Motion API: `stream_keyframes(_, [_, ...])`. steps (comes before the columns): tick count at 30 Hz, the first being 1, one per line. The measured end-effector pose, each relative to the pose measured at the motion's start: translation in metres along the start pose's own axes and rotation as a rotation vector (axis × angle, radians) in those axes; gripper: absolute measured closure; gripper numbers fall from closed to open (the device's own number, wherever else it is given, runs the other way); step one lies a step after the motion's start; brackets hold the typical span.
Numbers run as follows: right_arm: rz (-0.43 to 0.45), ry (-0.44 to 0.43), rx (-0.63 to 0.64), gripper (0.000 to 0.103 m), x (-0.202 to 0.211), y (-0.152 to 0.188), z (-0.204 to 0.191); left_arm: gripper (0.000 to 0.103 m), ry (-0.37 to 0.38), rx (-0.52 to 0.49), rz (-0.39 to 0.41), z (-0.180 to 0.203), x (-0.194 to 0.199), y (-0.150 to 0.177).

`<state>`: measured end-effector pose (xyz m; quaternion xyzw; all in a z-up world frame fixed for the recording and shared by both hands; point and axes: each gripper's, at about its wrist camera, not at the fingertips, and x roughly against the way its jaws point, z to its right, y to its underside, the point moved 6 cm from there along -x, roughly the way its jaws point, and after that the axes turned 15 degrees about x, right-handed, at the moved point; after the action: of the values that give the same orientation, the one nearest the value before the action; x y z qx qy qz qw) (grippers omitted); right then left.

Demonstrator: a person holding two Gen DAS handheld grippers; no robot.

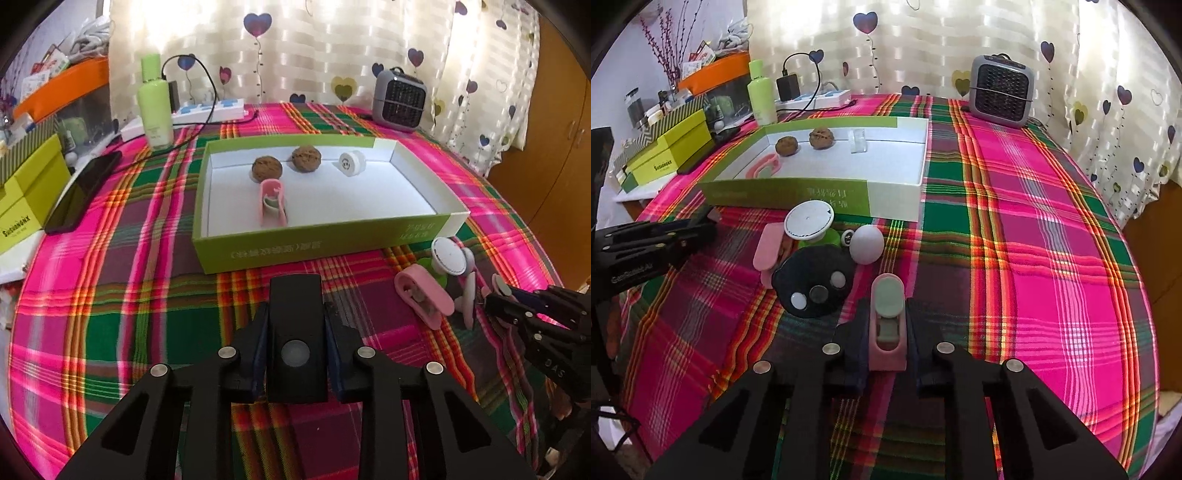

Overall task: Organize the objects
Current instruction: 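Carry the black device and the pink bottle over the white box with both grippers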

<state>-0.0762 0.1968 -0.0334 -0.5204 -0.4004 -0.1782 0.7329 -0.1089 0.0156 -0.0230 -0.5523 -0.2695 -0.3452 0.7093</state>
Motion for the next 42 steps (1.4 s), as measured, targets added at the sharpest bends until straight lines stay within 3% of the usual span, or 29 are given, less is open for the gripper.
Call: stream_keyframes(42, [0.094,-0.022,0.017,0.085,0.021,-0.041,0.007,0.078,0.06,-0.028,0.037,0.037,0.018,-0.03])
